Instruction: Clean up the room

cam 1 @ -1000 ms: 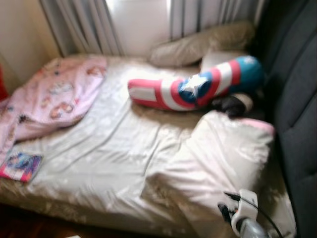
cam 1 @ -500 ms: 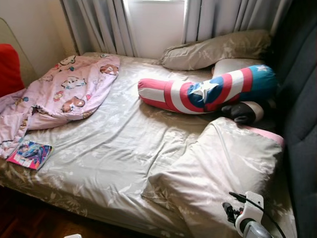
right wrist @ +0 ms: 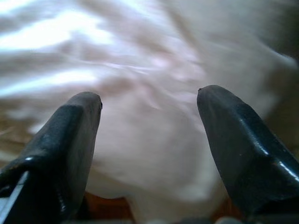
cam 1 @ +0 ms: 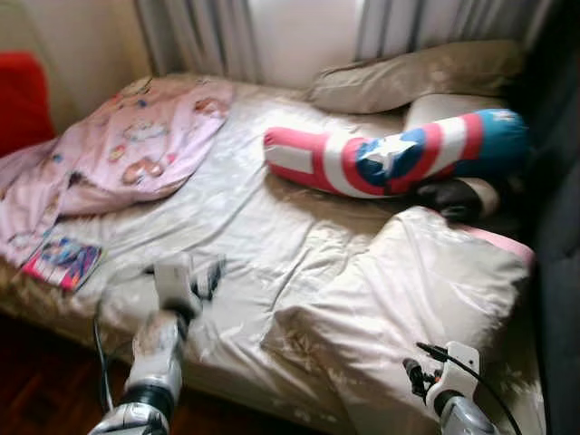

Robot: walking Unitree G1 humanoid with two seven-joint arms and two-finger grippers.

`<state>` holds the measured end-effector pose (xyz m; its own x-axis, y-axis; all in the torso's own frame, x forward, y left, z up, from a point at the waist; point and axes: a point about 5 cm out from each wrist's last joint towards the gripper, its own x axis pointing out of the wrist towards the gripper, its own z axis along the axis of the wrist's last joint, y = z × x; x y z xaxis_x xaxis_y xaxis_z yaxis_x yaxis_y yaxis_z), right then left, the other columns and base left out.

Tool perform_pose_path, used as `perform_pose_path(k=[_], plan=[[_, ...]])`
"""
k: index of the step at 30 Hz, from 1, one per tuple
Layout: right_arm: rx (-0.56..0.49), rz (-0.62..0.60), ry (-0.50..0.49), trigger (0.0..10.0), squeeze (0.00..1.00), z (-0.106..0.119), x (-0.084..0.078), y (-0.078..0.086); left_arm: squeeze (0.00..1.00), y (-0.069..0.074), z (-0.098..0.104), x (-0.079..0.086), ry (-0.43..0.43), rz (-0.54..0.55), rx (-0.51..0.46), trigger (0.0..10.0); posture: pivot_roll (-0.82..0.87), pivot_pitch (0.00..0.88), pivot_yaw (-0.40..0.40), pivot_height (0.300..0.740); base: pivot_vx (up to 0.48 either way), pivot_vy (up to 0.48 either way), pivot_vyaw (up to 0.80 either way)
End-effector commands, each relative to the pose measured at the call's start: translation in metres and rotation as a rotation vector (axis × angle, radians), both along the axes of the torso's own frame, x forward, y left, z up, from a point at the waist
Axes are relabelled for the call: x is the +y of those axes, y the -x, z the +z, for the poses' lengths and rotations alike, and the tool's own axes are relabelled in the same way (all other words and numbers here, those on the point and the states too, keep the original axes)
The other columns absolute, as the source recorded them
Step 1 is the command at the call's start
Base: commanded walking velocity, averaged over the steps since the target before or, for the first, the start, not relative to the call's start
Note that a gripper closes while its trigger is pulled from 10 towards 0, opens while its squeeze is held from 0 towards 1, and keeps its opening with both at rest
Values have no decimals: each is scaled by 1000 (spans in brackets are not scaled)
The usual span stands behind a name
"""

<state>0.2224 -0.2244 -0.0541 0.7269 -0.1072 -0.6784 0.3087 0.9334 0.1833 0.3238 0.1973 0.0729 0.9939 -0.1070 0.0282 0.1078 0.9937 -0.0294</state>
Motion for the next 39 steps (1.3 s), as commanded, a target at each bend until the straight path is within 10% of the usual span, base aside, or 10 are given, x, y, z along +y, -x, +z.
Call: perform_pose_path(k=[1, 21, 39], plan=[[11, -13, 6, 10000, 0, -1, -5, 2, 0, 23, -36, -3, 14, -26, 141, 10000, 93, 55, -15, 740, 0, 0, 0], [-114, -53, 11, 10000, 0, 14, 3, -19, 0, 28, -47, -20, 15, -94, 191, 10000, 17, 0, -36, 740, 0, 0, -109], [15, 6, 0, 10000, 0, -16, 2, 31, 0, 33, -45, -14, 29, -47, 159, 10000, 90, 13, -43, 740, 0, 0, -553]])
